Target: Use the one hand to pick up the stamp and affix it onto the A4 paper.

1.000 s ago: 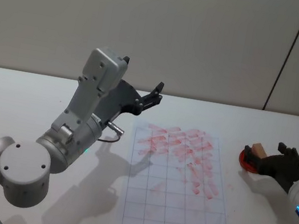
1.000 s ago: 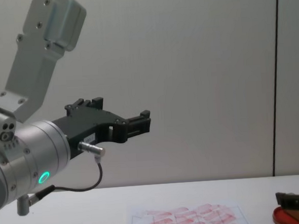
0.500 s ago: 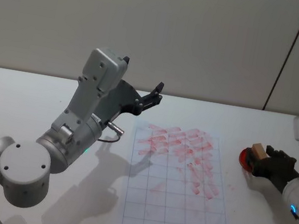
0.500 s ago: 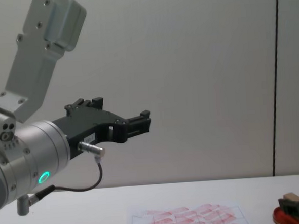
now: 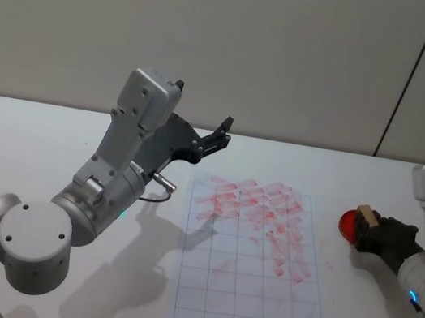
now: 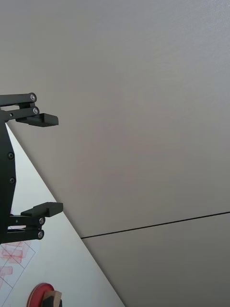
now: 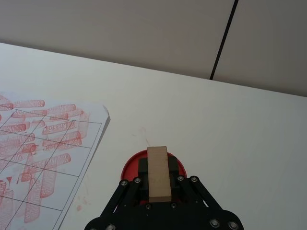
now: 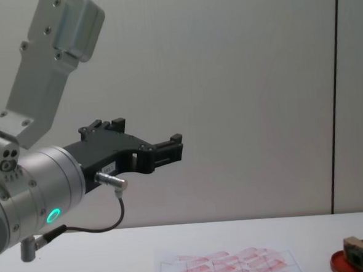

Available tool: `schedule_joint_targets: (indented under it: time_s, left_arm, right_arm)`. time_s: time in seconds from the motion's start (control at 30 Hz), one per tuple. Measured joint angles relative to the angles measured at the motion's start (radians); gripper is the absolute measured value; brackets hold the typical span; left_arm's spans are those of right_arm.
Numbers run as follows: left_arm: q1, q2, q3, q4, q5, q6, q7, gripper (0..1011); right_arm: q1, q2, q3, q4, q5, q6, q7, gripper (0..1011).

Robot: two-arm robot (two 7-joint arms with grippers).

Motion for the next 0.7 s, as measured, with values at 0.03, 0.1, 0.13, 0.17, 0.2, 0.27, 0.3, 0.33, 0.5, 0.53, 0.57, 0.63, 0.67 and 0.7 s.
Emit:
schedule_joint_targets:
  time_s: [0.03, 0.1, 0.13, 0.17, 0.2, 0.27, 0.3, 0.33, 0.5, 0.53, 0.57, 0.63, 0.67, 0.7]
  left_arm:
    - [0.0, 0.0, 0.0, 0.0, 0.0, 0.0, 0.0, 1001]
    - [0.0, 0.0, 0.0, 0.0, 0.0, 0.0, 0.0, 1001]
    - [0.0, 0.0, 0.0, 0.0, 0.0, 0.0, 0.0, 1001]
    - [0.0, 0.0, 0.0, 0.0, 0.0, 0.0, 0.0, 1001]
    - [0.0, 0.0, 0.0, 0.0, 0.0, 0.0, 0.0, 1001]
    - [0.0, 0.0, 0.0, 0.0, 0.0, 0.0, 0.0, 1001]
    - [0.0, 0.0, 0.0, 0.0, 0.0, 0.0, 0.0, 1001]
    - [0.0, 0.0, 0.0, 0.0, 0.0, 0.0, 0.0, 1002]
    - [0.0, 0.0, 0.0, 0.0, 0.0, 0.0, 0.0, 1001]
    - [0.0, 0.0, 0.0, 0.0, 0.0, 0.0, 0.0, 1001]
    - [0.0, 0.0, 0.0, 0.0, 0.0, 0.0, 0.0, 1001]
    - [0.0, 0.0, 0.0, 0.0, 0.0, 0.0, 0.0, 1001]
    - [0.0, 0.0, 0.0, 0.0, 0.0, 0.0, 0.0, 1001]
    - [0.0, 0.0, 0.0, 0.0, 0.0, 0.0, 0.0, 1002]
  right_arm:
    - [0.0, 0.0, 0.0, 0.001, 0.0, 0.002, -0.001, 219]
    - [0.002, -0.002, 0.0, 0.006, 0.003, 0.009, -0.006, 220]
    - [0.002, -0.002, 0.0, 0.006, 0.003, 0.009, -0.006, 220]
    - [0.002, -0.003, 0.001, 0.008, 0.006, 0.012, -0.008, 220]
    - [0.003, -0.003, 0.001, 0.009, 0.008, 0.014, -0.008, 220]
    - [0.003, -0.004, 0.003, 0.013, 0.015, 0.019, -0.011, 219]
    - [0.003, -0.004, 0.003, 0.013, 0.015, 0.019, -0.011, 219]
    - [0.004, -0.005, 0.004, 0.015, 0.019, 0.021, -0.012, 220]
    - [0.006, -0.006, 0.007, 0.025, 0.031, 0.025, -0.014, 220]
    - [0.007, -0.006, 0.008, 0.026, 0.032, 0.025, -0.014, 220]
    - [0.007, -0.006, 0.008, 0.027, 0.033, 0.025, -0.014, 220]
    - [0.007, -0.006, 0.009, 0.028, 0.034, 0.025, -0.015, 220]
    - [0.007, -0.006, 0.01, 0.028, 0.034, 0.025, -0.015, 220]
    - [0.007, -0.006, 0.01, 0.028, 0.034, 0.023, -0.015, 220]
